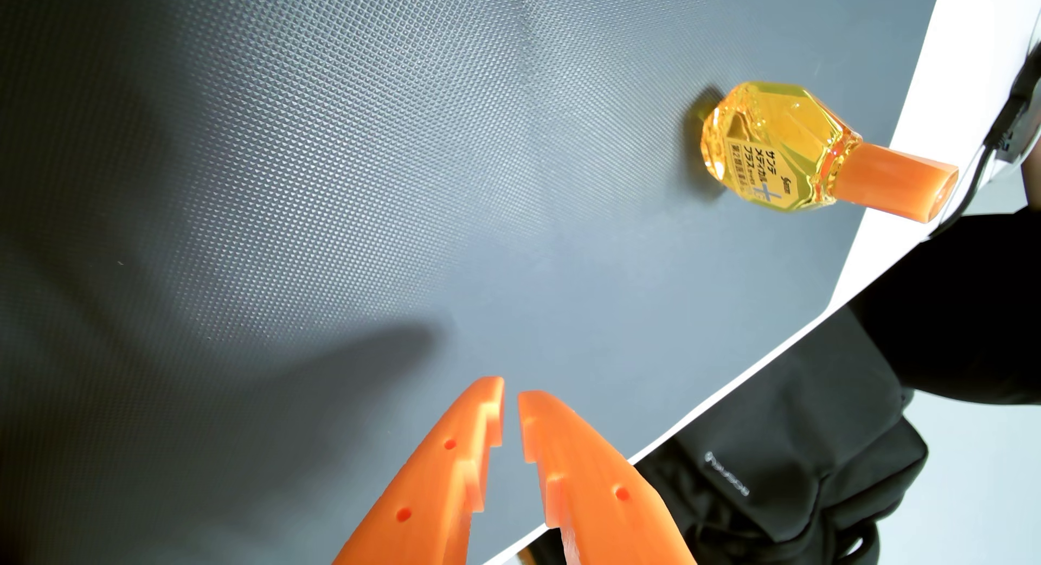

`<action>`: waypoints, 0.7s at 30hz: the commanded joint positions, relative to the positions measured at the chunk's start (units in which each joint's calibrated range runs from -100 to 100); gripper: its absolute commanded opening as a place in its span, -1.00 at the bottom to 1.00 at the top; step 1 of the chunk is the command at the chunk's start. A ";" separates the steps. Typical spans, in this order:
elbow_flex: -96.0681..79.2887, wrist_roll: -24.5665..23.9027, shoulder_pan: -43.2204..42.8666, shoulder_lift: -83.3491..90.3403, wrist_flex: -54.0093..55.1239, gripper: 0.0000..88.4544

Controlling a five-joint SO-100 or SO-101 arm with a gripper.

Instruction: Grab the eyedrops

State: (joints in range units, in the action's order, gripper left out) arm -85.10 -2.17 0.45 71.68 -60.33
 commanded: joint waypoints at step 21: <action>28.24 11.20 4.37 -6.08 -7.91 -0.97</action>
State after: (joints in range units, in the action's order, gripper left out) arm -65.33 6.20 3.90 69.90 -65.30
